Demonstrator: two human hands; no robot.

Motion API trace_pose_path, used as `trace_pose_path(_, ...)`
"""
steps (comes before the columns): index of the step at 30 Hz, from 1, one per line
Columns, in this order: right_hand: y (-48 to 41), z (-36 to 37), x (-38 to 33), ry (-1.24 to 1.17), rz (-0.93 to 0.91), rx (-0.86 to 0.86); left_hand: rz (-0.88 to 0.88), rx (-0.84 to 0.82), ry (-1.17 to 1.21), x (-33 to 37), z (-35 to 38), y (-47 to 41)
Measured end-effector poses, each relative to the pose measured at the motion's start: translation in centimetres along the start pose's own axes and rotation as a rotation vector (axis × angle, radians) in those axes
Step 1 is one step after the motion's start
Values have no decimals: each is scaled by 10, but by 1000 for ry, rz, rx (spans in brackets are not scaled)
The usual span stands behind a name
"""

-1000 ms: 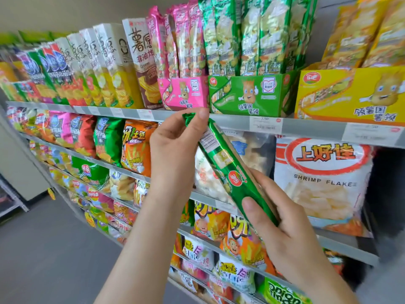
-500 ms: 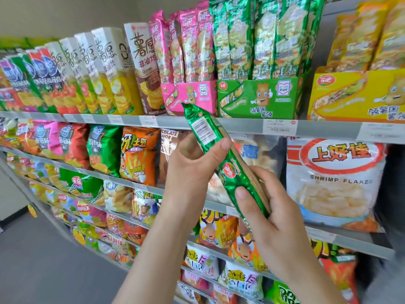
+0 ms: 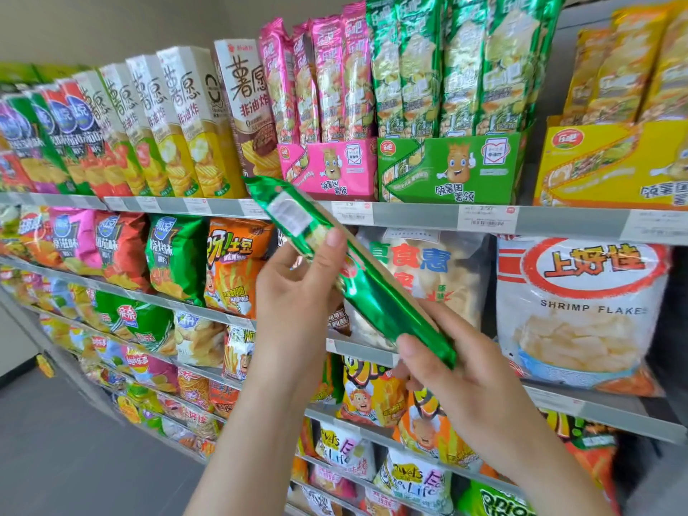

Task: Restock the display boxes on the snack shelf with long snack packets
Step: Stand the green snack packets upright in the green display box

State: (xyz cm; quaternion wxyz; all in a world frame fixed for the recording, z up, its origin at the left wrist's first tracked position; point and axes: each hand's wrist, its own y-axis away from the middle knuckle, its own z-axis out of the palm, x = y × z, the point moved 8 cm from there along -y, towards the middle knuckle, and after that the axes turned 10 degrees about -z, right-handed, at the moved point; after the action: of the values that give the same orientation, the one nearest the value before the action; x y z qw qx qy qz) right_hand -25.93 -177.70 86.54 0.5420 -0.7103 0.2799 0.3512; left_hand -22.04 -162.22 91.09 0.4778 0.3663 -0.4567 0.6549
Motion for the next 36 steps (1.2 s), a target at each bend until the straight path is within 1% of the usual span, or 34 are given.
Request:
trace_pose_path(2,4,0,3,-8,8,15,27,41,-2,6,-7,-4)
trace_pose_path(6,5,5,5,-13,16,67,13,-43,-4,5,0,-5)
trace_pose_path(9,5,2,2,-32,-12,120,-3,-113,-33,1,5,-5)
trace_pose_path(15,2,-2,0,-48,-29,190,-62,-107,-55,-7,1,-4)
trace_pose_path(18,1,-1,-1,-51,-23,209,-80,-112,-74,-10,1,-3)
trace_pose_path(25,-3,0,-4,-51,-37,238,-103,-224,-72,-19,12,4)
trace_pose_path(28,-3,1,0,-79,-26,200,-95,-223,-90,-16,11,5)
trace_pose_path(31,-4,3,6,-227,51,137,-63,-177,-77,-13,5,4)
trace_pose_path(34,-2,5,19,-559,203,146,-44,-171,-83,-12,0,2)
trace_pose_path(36,-2,6,27,-697,256,177,-44,-198,-73,-13,2,2)
